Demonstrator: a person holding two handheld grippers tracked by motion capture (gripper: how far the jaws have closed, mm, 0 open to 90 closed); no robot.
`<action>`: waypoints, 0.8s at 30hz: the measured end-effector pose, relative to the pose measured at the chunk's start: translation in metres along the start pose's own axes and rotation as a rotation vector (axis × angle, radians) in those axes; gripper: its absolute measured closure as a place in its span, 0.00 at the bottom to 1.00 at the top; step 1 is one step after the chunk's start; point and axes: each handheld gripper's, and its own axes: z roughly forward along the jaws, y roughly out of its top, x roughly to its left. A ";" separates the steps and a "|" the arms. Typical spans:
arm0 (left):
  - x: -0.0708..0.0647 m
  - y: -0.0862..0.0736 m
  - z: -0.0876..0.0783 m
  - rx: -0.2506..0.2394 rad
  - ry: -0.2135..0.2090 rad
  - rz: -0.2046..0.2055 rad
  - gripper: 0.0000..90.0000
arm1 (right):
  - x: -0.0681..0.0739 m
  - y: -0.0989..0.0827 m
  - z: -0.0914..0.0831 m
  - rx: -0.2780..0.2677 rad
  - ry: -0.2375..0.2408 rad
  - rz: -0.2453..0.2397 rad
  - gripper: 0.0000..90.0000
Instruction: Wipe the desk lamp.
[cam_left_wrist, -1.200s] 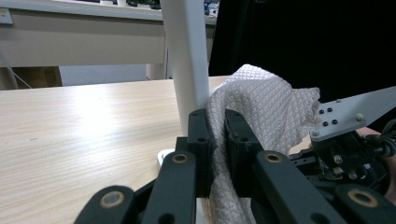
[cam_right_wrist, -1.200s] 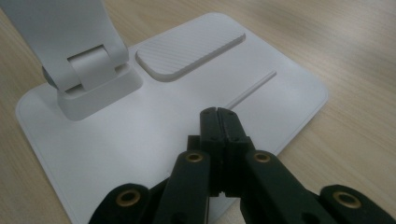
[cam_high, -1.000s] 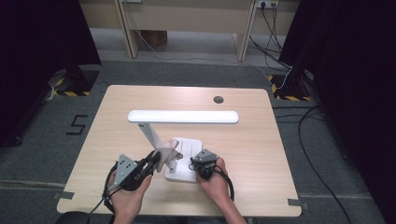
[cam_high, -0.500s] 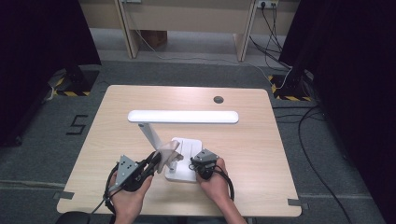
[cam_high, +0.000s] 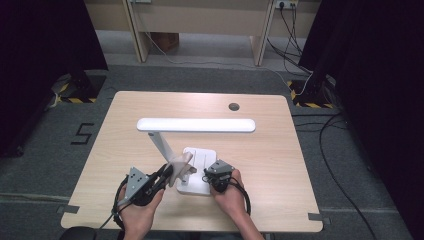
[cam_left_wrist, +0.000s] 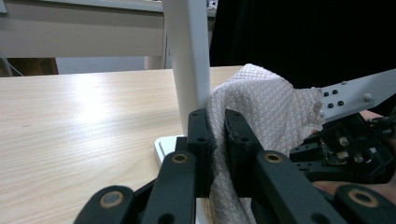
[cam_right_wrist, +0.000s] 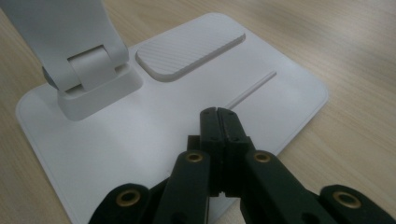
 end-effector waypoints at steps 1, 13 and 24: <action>0.000 0.000 0.000 0.000 0.000 0.000 0.91 | 0.000 0.000 0.000 0.000 0.000 0.000 1.00; 0.000 -0.004 0.001 0.011 -0.002 0.003 0.91 | 0.000 0.000 0.000 0.002 0.000 -0.001 1.00; 0.000 -0.008 0.003 0.028 -0.003 0.004 0.91 | 0.000 0.000 0.000 0.002 0.000 -0.001 1.00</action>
